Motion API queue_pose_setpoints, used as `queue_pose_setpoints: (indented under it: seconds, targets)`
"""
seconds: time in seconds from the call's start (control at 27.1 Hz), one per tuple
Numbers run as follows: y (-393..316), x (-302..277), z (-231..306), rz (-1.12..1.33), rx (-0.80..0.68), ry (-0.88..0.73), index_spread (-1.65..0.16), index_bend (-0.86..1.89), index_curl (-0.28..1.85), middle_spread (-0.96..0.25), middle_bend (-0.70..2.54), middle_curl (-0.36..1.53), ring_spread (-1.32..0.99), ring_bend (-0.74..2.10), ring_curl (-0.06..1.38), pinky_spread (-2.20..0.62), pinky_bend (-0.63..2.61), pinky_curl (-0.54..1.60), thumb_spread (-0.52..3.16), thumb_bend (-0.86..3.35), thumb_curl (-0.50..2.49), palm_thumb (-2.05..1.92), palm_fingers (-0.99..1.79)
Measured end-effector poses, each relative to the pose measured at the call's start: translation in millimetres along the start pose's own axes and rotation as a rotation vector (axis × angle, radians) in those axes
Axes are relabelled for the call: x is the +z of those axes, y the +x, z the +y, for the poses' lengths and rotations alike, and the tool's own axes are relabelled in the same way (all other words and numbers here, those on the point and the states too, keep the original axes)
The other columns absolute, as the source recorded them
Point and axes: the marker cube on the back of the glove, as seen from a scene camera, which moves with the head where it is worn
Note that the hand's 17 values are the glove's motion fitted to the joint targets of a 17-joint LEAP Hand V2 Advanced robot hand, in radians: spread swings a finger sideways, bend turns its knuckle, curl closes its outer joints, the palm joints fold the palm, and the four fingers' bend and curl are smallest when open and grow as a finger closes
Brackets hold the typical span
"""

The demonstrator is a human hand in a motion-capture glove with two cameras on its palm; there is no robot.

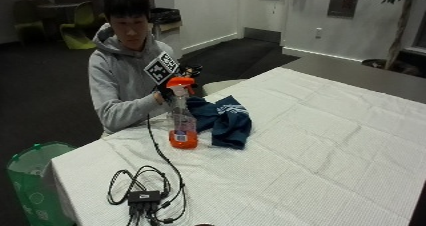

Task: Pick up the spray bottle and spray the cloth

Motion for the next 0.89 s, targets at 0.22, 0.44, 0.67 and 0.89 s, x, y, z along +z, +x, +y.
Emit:
queue_pose_setpoints:
  seconds: [0.22,0.44,0.67,0.89]
  targets:
    - [-3,-2,2,0.001,0.014,0.008,-0.3,0.18,0.12,-0.01,0.18,0.08,0.06,0.23,0.08,0.18,0.45,0.17,0.64,0.26,0.17,0.53,0.22]
    - [-7,-4,5,-0.004,0.007,0.006,-0.35,0.18,0.17,-0.01,0.18,0.12,0.07,0.23,0.11,0.22,0.46,0.21,0.8,0.21,0.22,0.56,0.2]
    - [-10,-12,13,0.02,0.004,0.035,-0.37,0.18,0.2,0.0,0.18,0.15,0.08,0.24,0.13,0.24,0.45,0.23,0.88,0.16,0.25,0.58,0.19]
    - [-5,-27,27,0.04,0.038,0.113,-0.38,0.15,0.22,0.0,0.19,0.18,0.09,0.25,0.15,0.25,0.45,0.26,0.93,0.11,0.29,0.61,0.18]
